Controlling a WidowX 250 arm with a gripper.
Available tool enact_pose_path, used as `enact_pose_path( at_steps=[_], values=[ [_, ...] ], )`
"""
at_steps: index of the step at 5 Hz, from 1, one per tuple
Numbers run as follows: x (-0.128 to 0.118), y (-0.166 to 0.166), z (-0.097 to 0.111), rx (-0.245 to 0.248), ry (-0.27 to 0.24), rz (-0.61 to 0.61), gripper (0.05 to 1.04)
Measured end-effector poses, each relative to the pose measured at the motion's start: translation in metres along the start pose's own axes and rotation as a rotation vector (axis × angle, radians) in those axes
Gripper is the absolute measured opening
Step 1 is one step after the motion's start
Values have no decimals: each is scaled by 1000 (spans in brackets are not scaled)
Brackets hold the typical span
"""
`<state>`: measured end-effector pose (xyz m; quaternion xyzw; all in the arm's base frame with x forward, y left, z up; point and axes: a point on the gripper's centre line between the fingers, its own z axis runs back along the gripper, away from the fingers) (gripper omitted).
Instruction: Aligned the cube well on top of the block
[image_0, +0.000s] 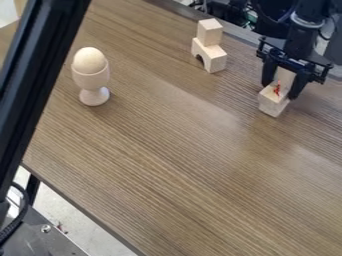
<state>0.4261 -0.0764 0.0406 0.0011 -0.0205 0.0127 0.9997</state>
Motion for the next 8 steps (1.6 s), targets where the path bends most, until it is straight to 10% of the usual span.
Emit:
enact_pose_path(
  at_steps=[2, 3, 5, 8],
  values=[
    [-2, 1, -1, 3, -1, 9, 678],
    [-4, 2, 0, -11, -1, 31, 958],
    [-6, 6, 14, -10, -23, 25, 1001],
    [-8, 21, 106, -90, -219, 22, 1001]
  ],
)
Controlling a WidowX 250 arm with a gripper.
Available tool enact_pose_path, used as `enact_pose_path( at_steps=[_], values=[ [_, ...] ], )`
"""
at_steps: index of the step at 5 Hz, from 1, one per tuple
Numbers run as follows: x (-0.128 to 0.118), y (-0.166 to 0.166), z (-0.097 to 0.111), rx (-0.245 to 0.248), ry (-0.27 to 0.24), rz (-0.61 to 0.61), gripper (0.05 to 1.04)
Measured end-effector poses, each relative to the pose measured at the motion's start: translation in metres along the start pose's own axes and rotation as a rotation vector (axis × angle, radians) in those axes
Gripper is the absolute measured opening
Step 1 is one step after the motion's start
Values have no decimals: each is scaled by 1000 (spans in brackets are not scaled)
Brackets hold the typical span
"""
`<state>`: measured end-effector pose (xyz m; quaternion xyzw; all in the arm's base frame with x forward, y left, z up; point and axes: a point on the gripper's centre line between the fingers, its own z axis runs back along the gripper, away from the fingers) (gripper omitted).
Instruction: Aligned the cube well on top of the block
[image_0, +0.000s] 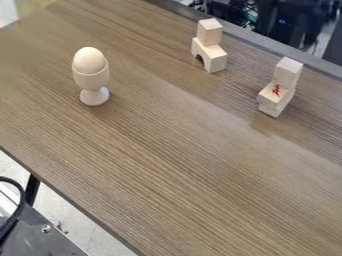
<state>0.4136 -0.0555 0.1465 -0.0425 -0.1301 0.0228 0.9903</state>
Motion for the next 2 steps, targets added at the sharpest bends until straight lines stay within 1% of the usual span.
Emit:
enact_pose_path(
  at_steps=[1, 2],
  values=[
    [-3, 16, 10, -41, 41, -144, 1001],
    [0, 29, 14, -40, 37, -135, 1001]
  ],
)
